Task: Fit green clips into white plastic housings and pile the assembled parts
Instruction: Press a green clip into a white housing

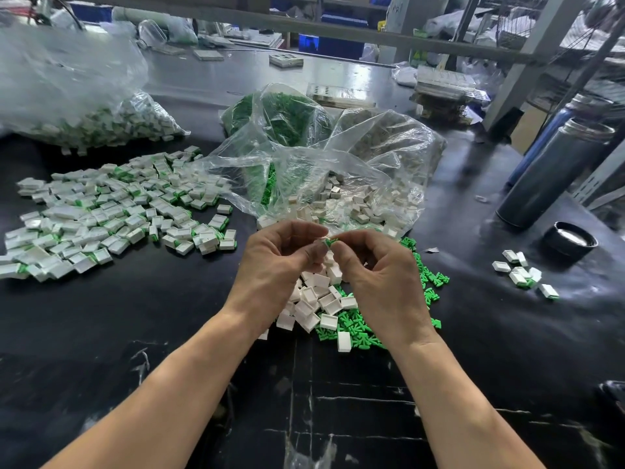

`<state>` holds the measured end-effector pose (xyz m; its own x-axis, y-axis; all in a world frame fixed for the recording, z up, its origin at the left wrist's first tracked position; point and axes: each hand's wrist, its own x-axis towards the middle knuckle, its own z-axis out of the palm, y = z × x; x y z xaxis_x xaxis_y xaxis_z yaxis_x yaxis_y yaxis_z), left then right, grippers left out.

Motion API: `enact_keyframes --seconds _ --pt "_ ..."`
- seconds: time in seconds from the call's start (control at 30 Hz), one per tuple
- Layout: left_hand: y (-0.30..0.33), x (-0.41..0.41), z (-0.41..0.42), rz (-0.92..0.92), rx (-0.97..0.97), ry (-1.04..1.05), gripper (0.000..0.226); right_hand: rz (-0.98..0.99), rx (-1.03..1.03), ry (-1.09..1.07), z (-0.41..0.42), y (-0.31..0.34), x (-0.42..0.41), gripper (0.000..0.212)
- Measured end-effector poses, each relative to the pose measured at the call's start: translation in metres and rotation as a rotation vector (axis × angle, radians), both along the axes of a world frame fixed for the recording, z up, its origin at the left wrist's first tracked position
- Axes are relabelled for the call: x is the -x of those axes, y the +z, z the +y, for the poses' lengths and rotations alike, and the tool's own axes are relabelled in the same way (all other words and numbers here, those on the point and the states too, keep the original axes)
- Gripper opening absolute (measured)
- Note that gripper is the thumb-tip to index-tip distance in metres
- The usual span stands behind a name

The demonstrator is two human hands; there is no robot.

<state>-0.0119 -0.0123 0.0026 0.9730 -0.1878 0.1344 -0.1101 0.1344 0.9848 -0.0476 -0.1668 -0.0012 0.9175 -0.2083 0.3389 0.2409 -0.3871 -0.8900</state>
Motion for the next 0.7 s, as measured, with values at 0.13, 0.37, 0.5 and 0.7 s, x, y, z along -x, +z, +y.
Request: enact_keyframes --seconds 0.13,0.37,0.5,0.7 --pt "0.0002 0.0000 -0.0005 0.013 -0.013 -0.018 0.016 -0.024 0.001 -0.005 0.0016 0.0014 0.0006 0.005" --pt "-0.0013 -0.0030 0.0023 -0.029 -0.077 -0.005 0.008 -0.015 0.005 -0.028 0.0035 0.0027 0.0016 0.009" --pt "-0.0023 -0.0027 0.0032 -0.064 -0.126 -0.002 0.008 0.020 0.016 -0.007 0.0011 0.0022 0.0016 0.008" --pt "0.0016 -0.0034 0.0027 -0.076 -0.188 0.007 0.012 0.050 0.041 -0.010 0.0005 0.0012 0.0010 0.008"
